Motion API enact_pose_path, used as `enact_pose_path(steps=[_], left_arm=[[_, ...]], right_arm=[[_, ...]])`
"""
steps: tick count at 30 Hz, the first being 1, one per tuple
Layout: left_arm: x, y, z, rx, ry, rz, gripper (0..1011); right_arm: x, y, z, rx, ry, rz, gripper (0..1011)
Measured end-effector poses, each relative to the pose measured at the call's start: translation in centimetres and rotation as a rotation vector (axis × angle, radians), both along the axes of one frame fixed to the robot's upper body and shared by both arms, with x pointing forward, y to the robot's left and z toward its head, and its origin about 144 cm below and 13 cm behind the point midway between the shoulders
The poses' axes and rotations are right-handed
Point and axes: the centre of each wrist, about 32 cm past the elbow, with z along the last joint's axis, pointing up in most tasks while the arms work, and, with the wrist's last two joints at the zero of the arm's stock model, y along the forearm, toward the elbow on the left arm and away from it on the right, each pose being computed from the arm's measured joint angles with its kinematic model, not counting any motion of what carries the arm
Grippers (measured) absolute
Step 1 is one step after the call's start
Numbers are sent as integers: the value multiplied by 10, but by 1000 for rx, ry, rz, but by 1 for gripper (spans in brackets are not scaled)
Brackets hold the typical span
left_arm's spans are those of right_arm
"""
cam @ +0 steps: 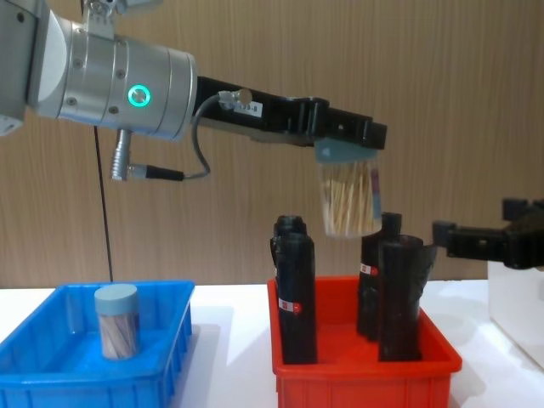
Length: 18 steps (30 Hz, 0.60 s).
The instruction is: Pick the cotton swabs from the blue box and place them into the white box.
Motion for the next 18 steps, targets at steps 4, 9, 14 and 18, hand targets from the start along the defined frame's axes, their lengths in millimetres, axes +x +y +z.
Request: enact_pose_path(steps=[4, 9, 14, 18], left_arm=[[0, 0, 0, 0, 0, -1, 669], [0, 0, 0, 1, 1, -2, 669], [0, -1, 0, 1, 1, -3, 669], [0, -1, 0, 1, 1, -3, 669]], right_arm=[[6, 0, 7, -13, 24, 34, 1001], [14, 2, 12, -12, 48, 63, 1001], [21, 3, 17, 9, 83, 97, 1001], [26, 5, 21, 33, 112, 120, 1001]])
